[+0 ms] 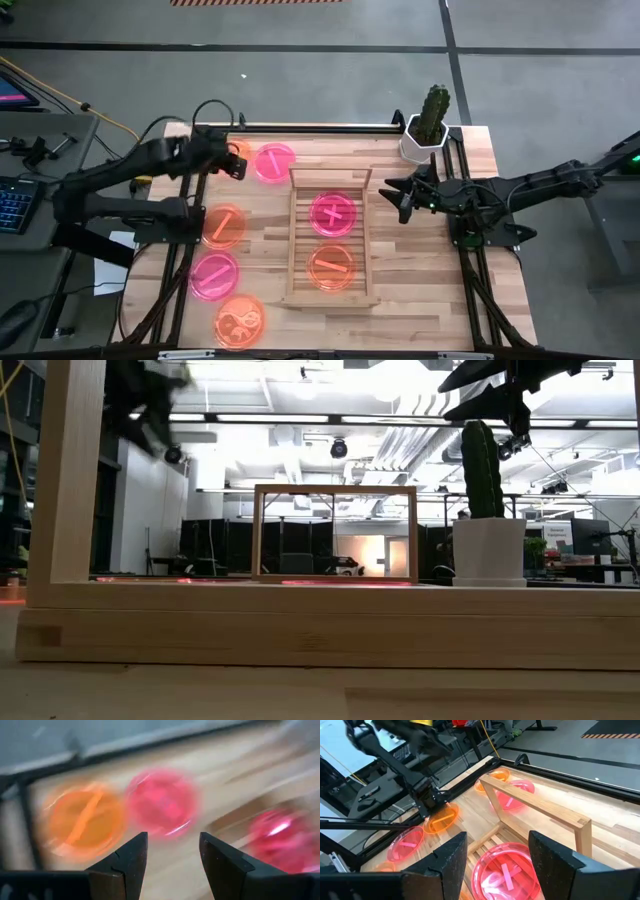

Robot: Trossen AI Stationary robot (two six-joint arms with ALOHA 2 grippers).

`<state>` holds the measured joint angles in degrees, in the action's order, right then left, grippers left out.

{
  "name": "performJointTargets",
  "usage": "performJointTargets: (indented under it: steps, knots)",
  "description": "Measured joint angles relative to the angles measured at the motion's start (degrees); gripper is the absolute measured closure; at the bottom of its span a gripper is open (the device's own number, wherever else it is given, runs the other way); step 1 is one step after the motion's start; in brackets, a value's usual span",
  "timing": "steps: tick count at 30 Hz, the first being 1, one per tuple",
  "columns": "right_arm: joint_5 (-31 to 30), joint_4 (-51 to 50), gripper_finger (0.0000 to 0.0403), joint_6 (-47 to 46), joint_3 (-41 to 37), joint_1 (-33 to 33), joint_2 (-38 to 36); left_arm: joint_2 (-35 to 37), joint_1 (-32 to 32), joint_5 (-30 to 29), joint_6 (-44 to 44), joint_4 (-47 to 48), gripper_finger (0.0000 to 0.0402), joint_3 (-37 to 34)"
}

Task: Place and stack plates onto a shelf
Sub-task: Stack the orange plate on top of the orange plate on the shelf

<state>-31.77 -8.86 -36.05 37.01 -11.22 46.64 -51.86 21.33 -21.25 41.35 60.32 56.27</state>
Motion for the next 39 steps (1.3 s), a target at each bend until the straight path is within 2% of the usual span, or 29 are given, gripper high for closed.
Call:
performJointTargets:
  steps: [3,5,10,14,21,28,39]
  knots:
    - [0.02,0.15,0.0208,-0.02,0.0,-0.01,0.56,-4.71,8.81,7.97,-6.46,7.57,0.0232,-0.44]
    - [0.02,0.12,0.0208,-0.03,0.0,-0.02,0.71,-8.69,12.35,10.08,-11.96,9.21,0.0232,-1.34]
    - [0.02,0.17,0.0208,-0.17,0.0,0.0,0.67,-18.95,14.58,8.33,-23.93,6.26,0.0232,-2.87]
    - [0.02,0.17,0.0208,-0.17,0.0,0.0,0.67,-26.15,13.79,7.53,-29.43,2.78,0.0232,-2.95]
    - [0.02,0.2,0.0208,-0.17,0.0,-0.01,0.67,-34.4,12.23,2.21,-30.11,-3.11,0.0232,-2.95]
    - [0.02,0.17,0.0208,-0.17,0.0,-0.02,0.67,-40.62,12.25,1.6,-31.58,-5.42,0.0232,-2.97]
    - [0.02,0.15,0.0208,-0.17,0.0,-0.02,0.67,-46.46,12.65,-3.25,-32.03,-10.16,0.0232,-2.97]
